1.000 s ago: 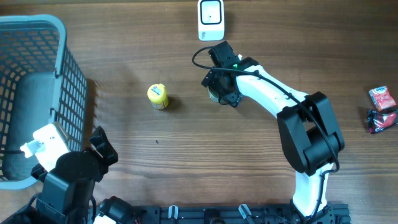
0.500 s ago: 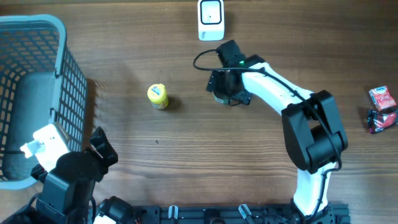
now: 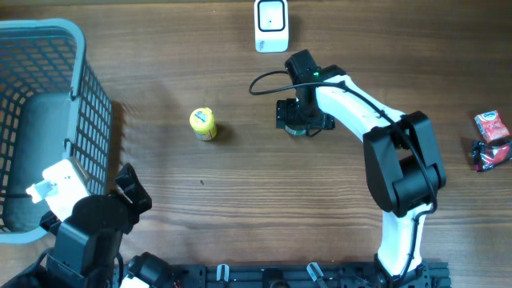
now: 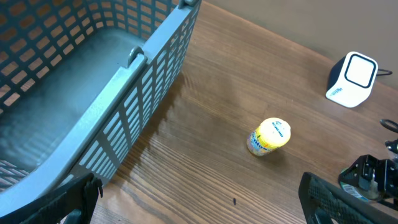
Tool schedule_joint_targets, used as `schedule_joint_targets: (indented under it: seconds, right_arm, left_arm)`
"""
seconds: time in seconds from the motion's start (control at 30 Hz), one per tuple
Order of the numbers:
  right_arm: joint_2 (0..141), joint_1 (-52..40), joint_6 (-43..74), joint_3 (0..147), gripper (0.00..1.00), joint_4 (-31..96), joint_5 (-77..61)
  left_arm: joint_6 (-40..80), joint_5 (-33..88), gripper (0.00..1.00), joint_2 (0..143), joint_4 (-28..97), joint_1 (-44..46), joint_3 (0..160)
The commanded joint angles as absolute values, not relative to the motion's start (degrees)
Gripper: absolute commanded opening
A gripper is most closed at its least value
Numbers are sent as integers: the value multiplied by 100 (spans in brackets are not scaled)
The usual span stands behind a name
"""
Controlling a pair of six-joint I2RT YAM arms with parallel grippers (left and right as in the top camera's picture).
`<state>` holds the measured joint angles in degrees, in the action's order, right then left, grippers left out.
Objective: Scan the item barcode
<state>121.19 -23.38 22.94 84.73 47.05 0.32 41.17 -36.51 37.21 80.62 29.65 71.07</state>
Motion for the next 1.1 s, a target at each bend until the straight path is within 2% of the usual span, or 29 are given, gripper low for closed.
schedule_joint_targets:
  seconds: [0.0, 0.2, 0.33, 0.4, 0.47, 0.63, 0.8, 0.97, 1.07]
  right_arm:
    - [12582, -2270, 2276, 8405, 100, 4521, 797]
    - [12602, -2401, 4018, 8431, 100, 4331, 325]
    - [12623, -2563, 4058, 8431, 89, 4381, 292]
    - [12623, -2593, 4178, 8431, 88, 4532, 290]
    - [12623, -2593, 4370, 8431, 81, 4622, 290]
    - [12623, -2591, 4342, 8431, 72, 4615, 325]
    - [12621, -2591, 3894, 8431, 69, 4602, 242]
    - [12610, -2585, 3415, 8444, 67, 4635, -1518]
    - [12610, -2582, 3208, 8444, 65, 4901, -2099]
  left_arm:
    - [4075, -3625, 100, 3723, 8064, 2989, 7059]
    - [4073, -3627, 100, 3723, 8062, 2989, 7059]
    - [4071, -3625, 100, 3723, 8066, 2989, 7059]
    - [4071, -3625, 100, 3723, 8066, 2989, 7059]
    - [4073, -3625, 100, 3723, 8066, 2989, 7059]
    - [4075, -3616, 100, 3723, 8169, 2989, 7059]
    - [4075, -3555, 100, 3723, 8197, 2989, 7059]
    - [4119, -3400, 100, 3723, 8193, 2989, 7059]
    - [4119, -3385, 100, 3723, 8197, 2989, 7059]
